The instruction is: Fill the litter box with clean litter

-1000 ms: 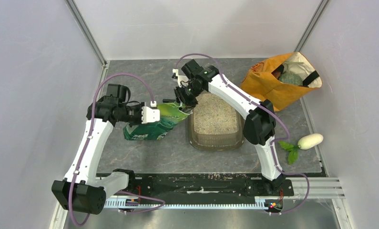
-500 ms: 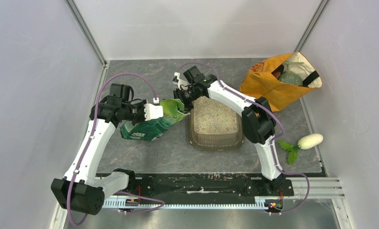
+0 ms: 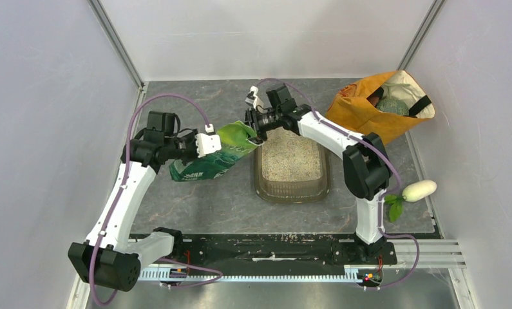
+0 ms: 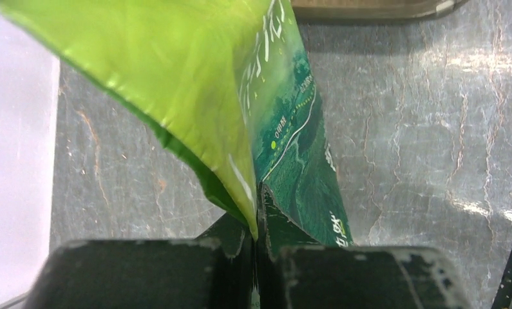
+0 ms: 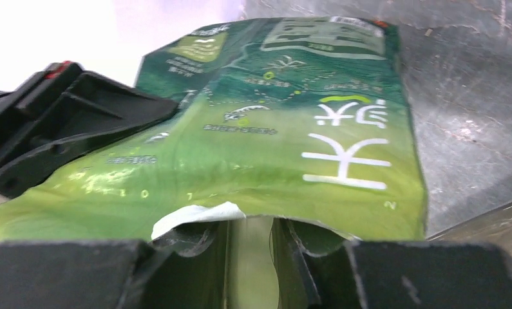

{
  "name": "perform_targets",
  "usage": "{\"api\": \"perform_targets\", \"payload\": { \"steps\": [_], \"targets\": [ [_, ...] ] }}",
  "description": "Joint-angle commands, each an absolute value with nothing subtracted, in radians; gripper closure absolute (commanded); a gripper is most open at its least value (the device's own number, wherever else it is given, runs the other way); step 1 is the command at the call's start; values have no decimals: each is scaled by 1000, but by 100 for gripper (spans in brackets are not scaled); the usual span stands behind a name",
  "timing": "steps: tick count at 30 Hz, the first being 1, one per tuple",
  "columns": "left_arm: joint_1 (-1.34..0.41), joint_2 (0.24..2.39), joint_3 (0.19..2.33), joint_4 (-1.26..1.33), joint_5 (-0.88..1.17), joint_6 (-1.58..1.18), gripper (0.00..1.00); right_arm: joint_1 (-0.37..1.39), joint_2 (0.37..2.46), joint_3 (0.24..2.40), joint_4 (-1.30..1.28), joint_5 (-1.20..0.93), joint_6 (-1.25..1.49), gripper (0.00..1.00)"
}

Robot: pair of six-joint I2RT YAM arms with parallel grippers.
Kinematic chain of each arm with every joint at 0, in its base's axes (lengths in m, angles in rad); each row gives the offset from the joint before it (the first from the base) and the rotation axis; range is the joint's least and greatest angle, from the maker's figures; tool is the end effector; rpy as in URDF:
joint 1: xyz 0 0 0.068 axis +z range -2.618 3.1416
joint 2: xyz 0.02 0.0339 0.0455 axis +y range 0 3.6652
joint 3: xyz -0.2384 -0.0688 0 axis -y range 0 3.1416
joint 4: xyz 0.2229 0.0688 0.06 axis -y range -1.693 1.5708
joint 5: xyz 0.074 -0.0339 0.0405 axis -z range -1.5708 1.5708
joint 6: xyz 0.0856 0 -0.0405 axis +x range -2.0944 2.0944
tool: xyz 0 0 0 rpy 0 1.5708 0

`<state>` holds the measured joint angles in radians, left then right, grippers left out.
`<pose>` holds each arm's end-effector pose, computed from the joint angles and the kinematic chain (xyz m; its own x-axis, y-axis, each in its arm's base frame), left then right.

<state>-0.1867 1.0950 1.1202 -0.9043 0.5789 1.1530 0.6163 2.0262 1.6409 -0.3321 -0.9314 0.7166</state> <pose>0.2124 -0.0878 0.2788 0.1484 0.7506 -0.6439 0.8939 0.1768 0.4120 0.3260 0.3151 0.2172 -0.9552 -0.1963 -0.2217 -0.2798 0.3532 0.8927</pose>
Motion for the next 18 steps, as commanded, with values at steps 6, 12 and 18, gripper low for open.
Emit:
{"api": "perform_targets", "payload": {
  "steps": [6, 12, 18],
  "targets": [
    [-196, 1081, 1188, -792, 680, 1208, 98, 550, 1798, 1544, -95, -1122, 873, 100],
    [-195, 1117, 1187, -728, 699, 1174, 98, 472, 1697, 1435, -109, -1159, 870, 100],
    [-195, 1152, 1191, -705, 724, 1190, 98, 401, 1611, 1334, -108, -1170, 882, 100]
  ]
}}
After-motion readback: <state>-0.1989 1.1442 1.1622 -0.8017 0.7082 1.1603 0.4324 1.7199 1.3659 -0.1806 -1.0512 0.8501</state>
